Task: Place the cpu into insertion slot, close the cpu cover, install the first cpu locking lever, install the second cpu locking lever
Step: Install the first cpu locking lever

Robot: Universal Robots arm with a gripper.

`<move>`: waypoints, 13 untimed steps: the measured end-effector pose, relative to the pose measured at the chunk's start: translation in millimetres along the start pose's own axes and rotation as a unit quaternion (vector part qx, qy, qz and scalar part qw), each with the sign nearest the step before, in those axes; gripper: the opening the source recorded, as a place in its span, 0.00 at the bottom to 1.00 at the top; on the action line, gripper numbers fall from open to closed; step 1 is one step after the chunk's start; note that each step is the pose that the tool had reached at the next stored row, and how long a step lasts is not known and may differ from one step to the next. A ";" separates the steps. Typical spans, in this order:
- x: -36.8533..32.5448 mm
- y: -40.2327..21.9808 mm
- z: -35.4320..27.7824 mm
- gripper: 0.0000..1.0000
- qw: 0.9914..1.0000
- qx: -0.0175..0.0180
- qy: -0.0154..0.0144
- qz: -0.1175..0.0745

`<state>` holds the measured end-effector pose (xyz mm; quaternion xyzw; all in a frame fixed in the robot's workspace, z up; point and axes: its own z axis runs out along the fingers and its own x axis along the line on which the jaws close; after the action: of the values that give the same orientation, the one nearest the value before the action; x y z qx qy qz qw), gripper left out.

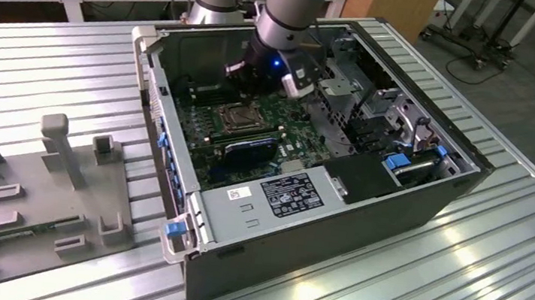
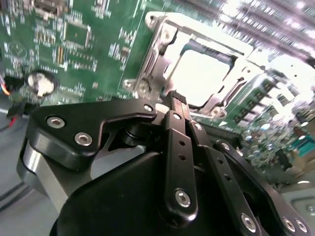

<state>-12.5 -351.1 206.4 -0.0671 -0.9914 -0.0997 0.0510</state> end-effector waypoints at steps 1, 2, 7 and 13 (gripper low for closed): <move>0.0 0.1 -0.3 0.11 1.000 0.007 -0.001 0.001; 0.1 0.1 -0.5 0.11 1.000 0.012 -0.002 0.001; 0.2 0.0 -0.5 0.11 1.000 0.015 -0.002 0.000; 0.2 0.0 -0.5 0.11 0.999 0.018 -0.003 -0.036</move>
<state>-12.7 -351.2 206.9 -0.0312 -0.9949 -0.0836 0.0461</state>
